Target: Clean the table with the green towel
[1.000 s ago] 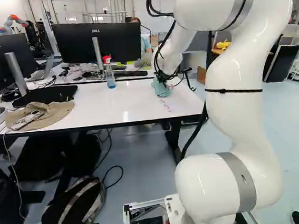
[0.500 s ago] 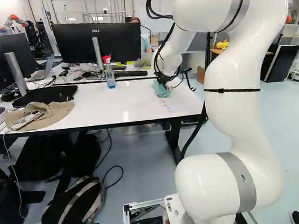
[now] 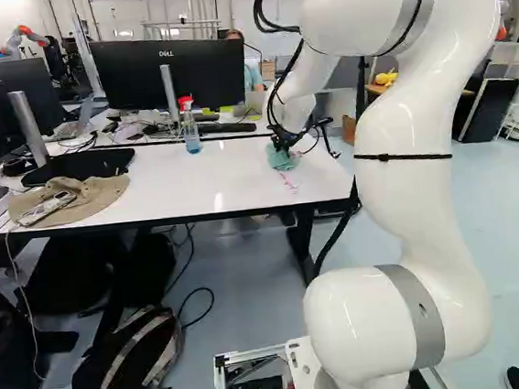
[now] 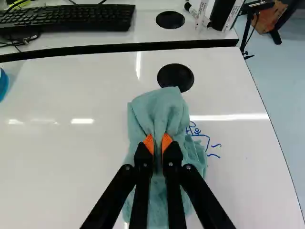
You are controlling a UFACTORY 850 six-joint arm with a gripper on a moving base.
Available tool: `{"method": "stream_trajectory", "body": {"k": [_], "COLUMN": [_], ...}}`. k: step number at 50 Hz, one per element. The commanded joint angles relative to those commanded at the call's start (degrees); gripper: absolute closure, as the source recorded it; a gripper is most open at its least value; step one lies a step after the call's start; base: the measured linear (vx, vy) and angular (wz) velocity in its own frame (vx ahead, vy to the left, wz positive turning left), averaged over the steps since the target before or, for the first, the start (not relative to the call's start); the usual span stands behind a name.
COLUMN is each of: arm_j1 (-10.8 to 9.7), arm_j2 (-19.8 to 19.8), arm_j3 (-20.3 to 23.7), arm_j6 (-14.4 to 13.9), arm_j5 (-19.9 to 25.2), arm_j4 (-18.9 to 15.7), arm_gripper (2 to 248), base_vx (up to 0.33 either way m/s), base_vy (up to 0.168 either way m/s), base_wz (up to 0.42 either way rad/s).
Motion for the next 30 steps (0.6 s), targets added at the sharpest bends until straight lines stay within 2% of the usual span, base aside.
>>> {"method": "stream_trajectory", "body": {"k": [17,30], "arm_j1": [0.0,0.0], "arm_j2": [0.0,0.0], "arm_j3": [0.0,0.0], "arm_j6": [0.0,0.0], "arm_j5": [-3.5,-3.6], "arm_j4": [0.0,0.0], "arm_gripper": [212,212], "base_vx": [0.000,0.000], "base_vy": [0.000,0.000], "base_wz": [0.000,0.000]}}
